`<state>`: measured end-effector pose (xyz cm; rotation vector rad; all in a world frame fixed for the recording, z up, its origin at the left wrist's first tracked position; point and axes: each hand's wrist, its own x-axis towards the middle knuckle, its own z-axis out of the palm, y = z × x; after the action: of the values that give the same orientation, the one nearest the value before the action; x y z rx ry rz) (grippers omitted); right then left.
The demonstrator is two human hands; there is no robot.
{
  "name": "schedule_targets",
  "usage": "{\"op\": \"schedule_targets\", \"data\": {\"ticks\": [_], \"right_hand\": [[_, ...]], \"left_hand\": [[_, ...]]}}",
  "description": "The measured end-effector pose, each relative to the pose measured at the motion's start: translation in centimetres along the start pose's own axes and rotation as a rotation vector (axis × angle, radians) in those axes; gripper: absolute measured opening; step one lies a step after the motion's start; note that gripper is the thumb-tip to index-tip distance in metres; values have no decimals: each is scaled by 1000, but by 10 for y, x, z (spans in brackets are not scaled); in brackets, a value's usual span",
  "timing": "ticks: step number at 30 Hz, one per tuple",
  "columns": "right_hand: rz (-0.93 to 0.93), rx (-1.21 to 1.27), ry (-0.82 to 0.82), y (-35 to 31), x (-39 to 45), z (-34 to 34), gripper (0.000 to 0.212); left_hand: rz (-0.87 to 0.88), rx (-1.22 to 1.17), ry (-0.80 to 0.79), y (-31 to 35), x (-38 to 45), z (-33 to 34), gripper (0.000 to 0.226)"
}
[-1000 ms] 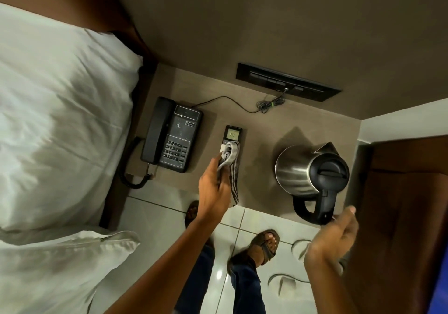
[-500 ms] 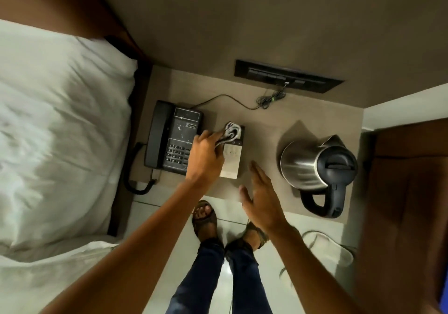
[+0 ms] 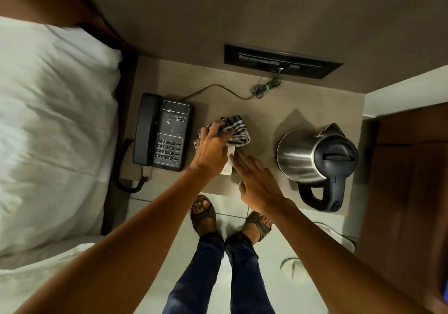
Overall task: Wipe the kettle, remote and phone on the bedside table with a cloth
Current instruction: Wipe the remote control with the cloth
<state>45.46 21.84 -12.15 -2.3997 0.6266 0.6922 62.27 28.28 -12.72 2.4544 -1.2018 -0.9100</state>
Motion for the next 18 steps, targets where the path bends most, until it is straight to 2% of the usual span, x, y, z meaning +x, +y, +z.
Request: {"op": "schedule_targets", "data": {"ticks": [9, 12, 18], "right_hand": [[31, -43, -25, -9, 2, 1, 87], [34, -40, -8, -13, 1, 2, 78], [5, -59, 46, -12, -3, 8, 85]], "left_hand": [[104, -54, 19, -19, -21, 0, 50], [26, -81, 5, -17, -40, 10, 52], [-38, -124, 55, -4, 0, 3, 54]]}}
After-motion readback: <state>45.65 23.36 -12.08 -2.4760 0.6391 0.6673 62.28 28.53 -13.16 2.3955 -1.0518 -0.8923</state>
